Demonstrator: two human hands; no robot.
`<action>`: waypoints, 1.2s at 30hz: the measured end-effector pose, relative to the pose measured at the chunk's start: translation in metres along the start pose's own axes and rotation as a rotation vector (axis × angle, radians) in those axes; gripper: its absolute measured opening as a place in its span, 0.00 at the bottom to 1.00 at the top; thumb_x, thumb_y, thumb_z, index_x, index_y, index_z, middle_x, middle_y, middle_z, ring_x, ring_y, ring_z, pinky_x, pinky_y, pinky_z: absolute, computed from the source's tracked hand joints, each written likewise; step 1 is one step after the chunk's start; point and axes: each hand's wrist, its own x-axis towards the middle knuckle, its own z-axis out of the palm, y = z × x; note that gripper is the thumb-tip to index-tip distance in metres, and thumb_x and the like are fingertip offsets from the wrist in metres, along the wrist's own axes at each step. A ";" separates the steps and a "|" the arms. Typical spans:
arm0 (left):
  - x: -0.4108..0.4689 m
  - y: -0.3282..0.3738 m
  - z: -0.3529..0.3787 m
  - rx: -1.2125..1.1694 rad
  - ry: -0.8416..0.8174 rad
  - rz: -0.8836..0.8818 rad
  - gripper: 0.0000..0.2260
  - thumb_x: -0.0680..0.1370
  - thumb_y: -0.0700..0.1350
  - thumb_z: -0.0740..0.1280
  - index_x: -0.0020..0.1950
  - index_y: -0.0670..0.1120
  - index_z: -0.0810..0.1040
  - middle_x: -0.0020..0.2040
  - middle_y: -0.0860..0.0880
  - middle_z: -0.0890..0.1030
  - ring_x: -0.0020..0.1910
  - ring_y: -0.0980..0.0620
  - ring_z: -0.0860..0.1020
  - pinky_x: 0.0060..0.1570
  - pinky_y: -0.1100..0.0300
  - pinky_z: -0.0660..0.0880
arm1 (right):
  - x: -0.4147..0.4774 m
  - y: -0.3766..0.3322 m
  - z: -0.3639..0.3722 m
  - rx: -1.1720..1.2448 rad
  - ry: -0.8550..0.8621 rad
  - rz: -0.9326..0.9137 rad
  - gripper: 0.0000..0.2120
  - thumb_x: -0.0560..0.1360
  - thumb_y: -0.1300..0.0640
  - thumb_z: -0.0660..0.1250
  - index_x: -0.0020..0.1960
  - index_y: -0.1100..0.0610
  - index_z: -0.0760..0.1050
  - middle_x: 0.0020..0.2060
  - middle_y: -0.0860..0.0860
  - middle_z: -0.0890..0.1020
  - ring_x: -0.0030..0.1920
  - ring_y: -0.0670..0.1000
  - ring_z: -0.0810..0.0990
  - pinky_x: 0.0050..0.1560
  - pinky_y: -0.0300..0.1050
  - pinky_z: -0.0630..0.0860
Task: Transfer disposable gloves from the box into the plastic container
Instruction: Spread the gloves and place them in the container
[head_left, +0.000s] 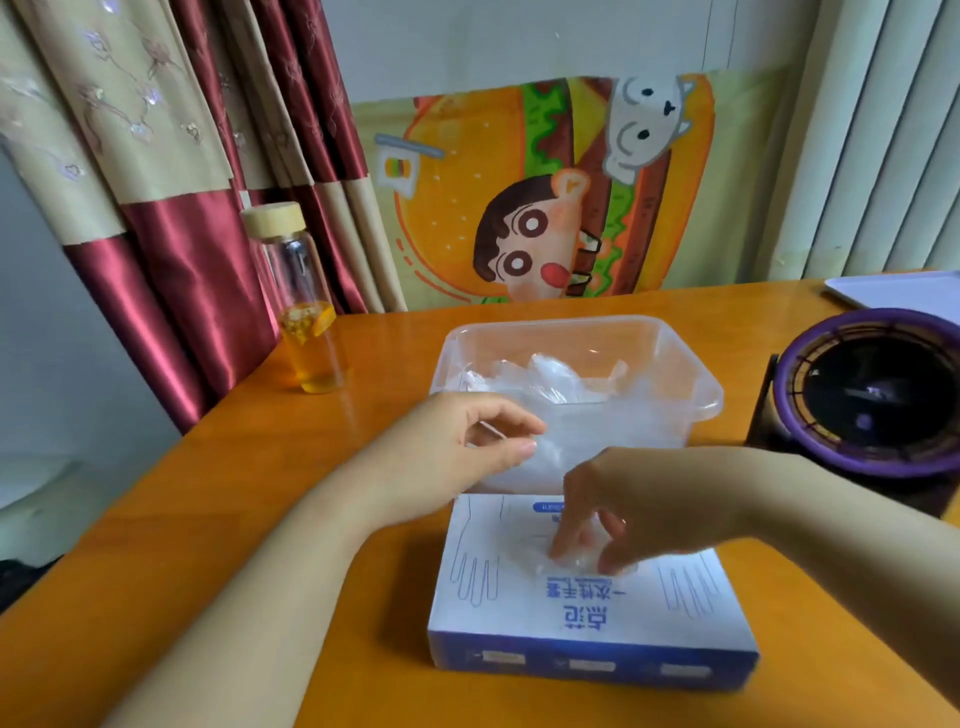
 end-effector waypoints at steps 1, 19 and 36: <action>-0.007 -0.008 0.010 0.022 -0.006 -0.016 0.07 0.78 0.47 0.68 0.50 0.60 0.79 0.49 0.61 0.82 0.49 0.67 0.78 0.50 0.72 0.74 | 0.003 0.001 0.009 0.001 0.002 0.007 0.18 0.76 0.54 0.68 0.63 0.40 0.74 0.41 0.35 0.70 0.39 0.37 0.71 0.36 0.27 0.67; -0.017 -0.047 0.054 0.348 -0.025 -0.061 0.34 0.59 0.78 0.59 0.60 0.63 0.73 0.61 0.67 0.69 0.67 0.56 0.65 0.68 0.57 0.60 | 0.011 0.013 0.046 0.386 0.535 -0.106 0.02 0.74 0.57 0.70 0.43 0.51 0.80 0.40 0.43 0.76 0.39 0.44 0.77 0.41 0.36 0.73; -0.019 -0.036 0.057 0.346 -0.002 -0.140 0.33 0.58 0.75 0.63 0.60 0.64 0.71 0.60 0.68 0.70 0.63 0.60 0.66 0.65 0.56 0.65 | 0.011 0.004 0.011 0.049 0.203 0.060 0.10 0.72 0.44 0.70 0.50 0.46 0.81 0.39 0.38 0.79 0.37 0.38 0.75 0.36 0.29 0.69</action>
